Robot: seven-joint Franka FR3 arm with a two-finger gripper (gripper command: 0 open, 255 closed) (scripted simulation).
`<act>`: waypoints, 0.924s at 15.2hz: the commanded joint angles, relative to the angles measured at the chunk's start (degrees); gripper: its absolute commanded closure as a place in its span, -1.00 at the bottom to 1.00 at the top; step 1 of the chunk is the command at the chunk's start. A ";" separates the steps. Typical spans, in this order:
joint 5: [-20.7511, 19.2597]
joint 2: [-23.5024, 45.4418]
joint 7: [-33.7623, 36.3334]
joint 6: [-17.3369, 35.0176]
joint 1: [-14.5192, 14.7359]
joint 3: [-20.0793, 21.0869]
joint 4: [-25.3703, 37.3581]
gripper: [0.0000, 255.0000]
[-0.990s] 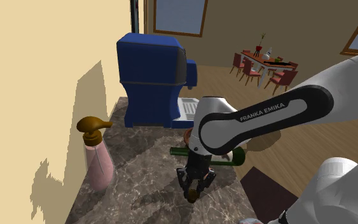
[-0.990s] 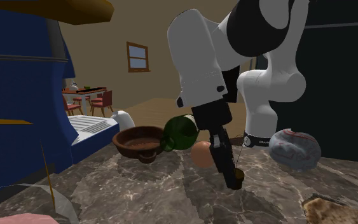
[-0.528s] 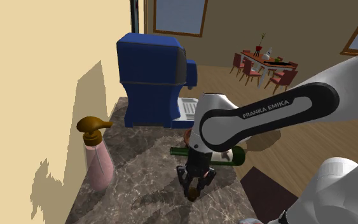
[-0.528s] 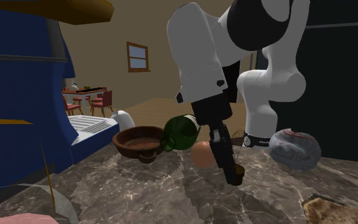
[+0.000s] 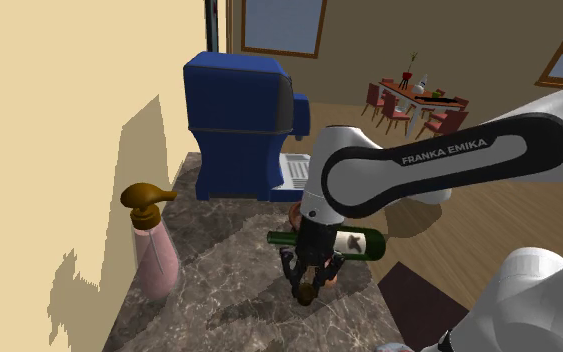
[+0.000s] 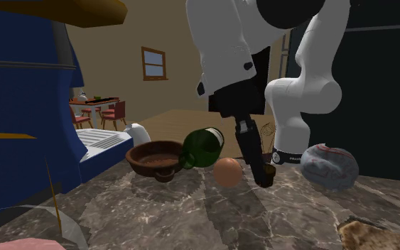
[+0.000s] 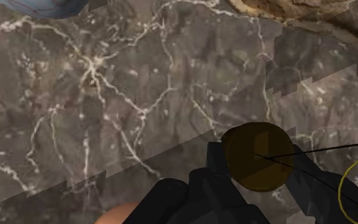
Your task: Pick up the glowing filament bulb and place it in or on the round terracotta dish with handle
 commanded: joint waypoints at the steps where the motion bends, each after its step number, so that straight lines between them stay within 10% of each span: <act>1: -0.37 -1.17 0.61 -1.87 -0.05 -0.33 0.75 1.00; 14: -3.99 -3.36 1.14 -10.89 -2.03 -3.82 6.89 1.00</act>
